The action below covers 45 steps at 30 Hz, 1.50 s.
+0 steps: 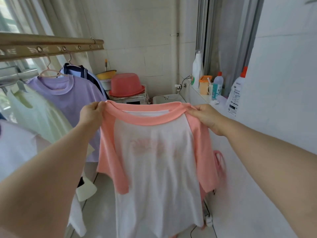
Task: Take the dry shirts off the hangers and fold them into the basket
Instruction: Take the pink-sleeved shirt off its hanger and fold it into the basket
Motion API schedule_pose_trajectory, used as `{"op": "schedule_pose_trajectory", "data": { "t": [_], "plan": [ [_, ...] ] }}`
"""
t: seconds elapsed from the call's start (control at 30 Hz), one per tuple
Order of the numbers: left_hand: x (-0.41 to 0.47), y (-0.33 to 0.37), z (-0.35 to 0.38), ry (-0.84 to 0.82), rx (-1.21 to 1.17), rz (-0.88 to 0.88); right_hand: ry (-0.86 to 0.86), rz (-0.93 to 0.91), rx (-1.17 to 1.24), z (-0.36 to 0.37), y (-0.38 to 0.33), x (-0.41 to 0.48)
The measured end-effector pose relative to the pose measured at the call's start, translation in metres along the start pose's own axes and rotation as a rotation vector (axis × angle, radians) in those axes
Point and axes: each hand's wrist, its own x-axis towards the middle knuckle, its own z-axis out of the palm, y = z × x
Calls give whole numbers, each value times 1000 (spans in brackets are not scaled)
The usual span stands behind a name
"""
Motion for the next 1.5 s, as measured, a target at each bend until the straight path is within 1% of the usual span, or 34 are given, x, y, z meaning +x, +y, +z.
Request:
{"op": "schedule_pose_trajectory", "data": {
  "t": [0.1,0.17,0.23,0.27,0.3,0.33,0.37,0.4,0.43,0.5,0.57,0.6,0.67,0.77,0.9,0.93,1.03,1.07,1.1,1.17,1.2,1.23,1.27,1.3,1.37,1.43,1.5],
  "plan": [
    [0,-3,13,-10,65,-38,76,-57,-64,-4,3,6],
    [0,-6,17,-94,167,-51,99,-56,-134,-11,9,10],
    [-1,-6,19,-213,186,-97,98,-7,-184,-19,16,13],
    [-1,-5,21,-256,241,-98,87,27,-202,-22,18,13],
    [-2,-3,25,-258,344,-74,86,52,-210,-22,18,14],
    [-3,1,29,-220,448,-48,104,68,-202,-19,17,15],
    [-4,6,37,-148,486,-36,134,71,-187,-14,14,19],
    [-7,14,47,-103,459,-60,169,73,-182,-8,9,22],
    [-11,24,59,-96,373,-97,185,73,-189,1,2,25],
    [-25,49,90,-218,203,-119,135,62,-200,22,-14,29],
    [-44,75,116,-383,65,-66,53,50,-145,40,-26,29],
    [-50,84,123,-432,-15,-45,29,60,-88,45,-29,29],
    [-56,95,127,-495,-180,-77,-25,95,33,44,-31,28],
    [-56,100,121,-598,-311,-100,-104,95,53,36,-24,33],
    [-57,105,110,-727,-330,-90,-201,11,193,30,-15,32],
    [-55,103,110,-697,-270,-42,-224,-4,196,30,-14,33],
    [-44,96,109,-447,-12,227,-253,-7,116,27,-17,32],
    [-41,93,109,-435,12,259,-272,-15,134,27,-18,30],
    [-39,91,107,-496,-14,224,-306,-30,161,26,-19,29],
    [-40,86,102,-737,-94,99,-364,-53,219,25,-21,26],
    [-40,85,101,-838,-80,58,-361,-55,227,25,-22,25],
    [-41,84,100,-879,-18,45,-337,-61,202,24,-22,25],
    [-43,83,102,-851,65,65,-297,-70,138,23,-22,25],
    [-44,84,103,-780,147,108,-251,-78,63,22,-20,24],
    [-43,84,107,-636,250,209,-237,-83,-5,19,-15,20],
    [-42,86,104,-598,244,263,-330,-41,-61,14,-6,14],
    [-39,87,97,-599,290,280,-421,14,-271,11,5,9]
  ]
}}
